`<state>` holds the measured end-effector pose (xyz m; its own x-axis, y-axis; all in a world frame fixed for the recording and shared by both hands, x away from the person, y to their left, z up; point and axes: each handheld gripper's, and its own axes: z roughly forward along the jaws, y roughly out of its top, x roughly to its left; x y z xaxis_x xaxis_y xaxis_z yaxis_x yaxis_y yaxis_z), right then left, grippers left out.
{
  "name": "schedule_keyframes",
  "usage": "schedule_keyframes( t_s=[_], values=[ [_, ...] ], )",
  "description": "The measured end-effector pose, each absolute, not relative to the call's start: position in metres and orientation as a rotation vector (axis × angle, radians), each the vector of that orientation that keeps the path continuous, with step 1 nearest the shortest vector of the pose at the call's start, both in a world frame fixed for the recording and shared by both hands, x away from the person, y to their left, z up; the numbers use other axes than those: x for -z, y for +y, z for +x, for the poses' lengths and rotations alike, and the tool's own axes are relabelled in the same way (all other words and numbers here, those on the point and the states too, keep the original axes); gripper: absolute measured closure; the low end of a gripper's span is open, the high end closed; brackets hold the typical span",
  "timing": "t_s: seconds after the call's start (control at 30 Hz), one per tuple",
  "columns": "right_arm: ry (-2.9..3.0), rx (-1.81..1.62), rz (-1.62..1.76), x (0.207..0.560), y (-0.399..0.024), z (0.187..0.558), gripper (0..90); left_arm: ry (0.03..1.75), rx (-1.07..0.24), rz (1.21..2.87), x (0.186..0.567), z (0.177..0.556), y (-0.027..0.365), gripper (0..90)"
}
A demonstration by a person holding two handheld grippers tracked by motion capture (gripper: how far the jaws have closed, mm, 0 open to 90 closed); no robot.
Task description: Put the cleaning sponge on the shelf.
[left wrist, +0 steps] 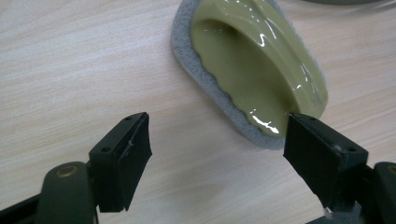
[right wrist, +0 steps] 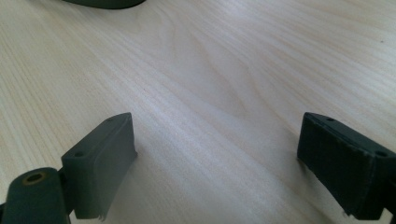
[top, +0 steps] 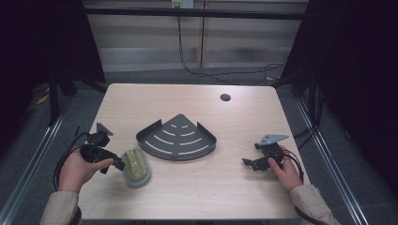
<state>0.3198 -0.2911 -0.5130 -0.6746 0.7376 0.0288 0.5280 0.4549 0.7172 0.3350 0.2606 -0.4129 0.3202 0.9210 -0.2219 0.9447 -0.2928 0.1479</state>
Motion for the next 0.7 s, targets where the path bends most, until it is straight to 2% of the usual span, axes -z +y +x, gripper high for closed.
schedule_keyframes(
  t_s=[0.7],
  values=[
    [2.422,-1.042,1.084,0.513,-0.291,0.32,10.9,1.726,0.167,2.359,0.41,0.352,0.226,24.2]
  ],
)
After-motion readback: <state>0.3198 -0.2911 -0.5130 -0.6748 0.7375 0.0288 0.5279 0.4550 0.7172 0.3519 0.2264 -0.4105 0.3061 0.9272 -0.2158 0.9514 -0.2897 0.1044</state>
